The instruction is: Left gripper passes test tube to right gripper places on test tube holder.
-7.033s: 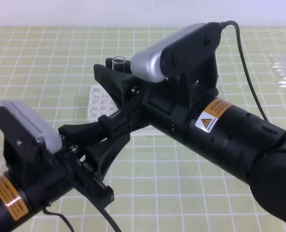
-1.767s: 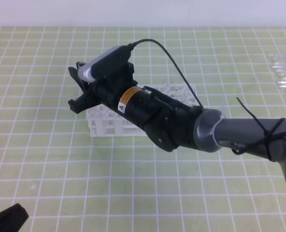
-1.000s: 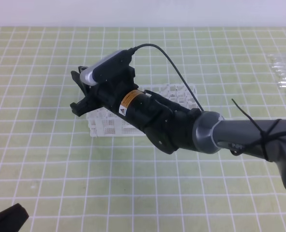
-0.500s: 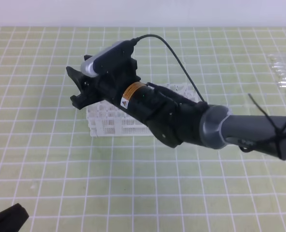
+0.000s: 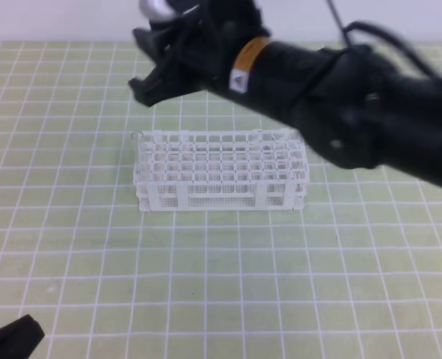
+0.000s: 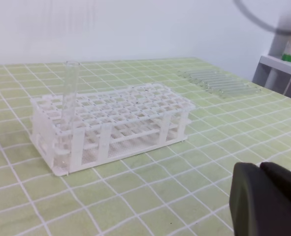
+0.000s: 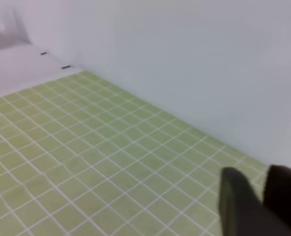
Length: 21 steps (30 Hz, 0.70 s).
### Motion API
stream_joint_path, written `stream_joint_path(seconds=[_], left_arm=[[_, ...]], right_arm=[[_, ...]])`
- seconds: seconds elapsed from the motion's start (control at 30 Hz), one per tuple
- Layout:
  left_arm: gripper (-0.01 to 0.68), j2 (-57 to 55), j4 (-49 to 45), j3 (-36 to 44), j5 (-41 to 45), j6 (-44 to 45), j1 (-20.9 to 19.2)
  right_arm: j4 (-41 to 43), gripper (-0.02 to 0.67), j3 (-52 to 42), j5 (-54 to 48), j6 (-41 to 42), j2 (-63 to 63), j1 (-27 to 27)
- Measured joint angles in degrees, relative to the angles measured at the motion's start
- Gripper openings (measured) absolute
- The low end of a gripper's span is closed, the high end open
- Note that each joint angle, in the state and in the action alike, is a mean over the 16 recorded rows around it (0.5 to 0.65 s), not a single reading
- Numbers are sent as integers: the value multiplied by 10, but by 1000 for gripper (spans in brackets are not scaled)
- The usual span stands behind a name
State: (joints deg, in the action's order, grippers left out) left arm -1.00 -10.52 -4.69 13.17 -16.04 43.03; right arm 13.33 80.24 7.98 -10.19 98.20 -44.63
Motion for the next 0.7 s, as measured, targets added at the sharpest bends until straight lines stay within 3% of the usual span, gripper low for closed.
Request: stream_joint_path(seconds=[0.3,0.7], left_arm=[[-2,0,0,0,1,0,0],[-2,-1,0,0,-1,0,0]], right_arm=[[4,6,-156,-40,0,-209,0],[-2,-14,-427,-56,0,-495,0]])
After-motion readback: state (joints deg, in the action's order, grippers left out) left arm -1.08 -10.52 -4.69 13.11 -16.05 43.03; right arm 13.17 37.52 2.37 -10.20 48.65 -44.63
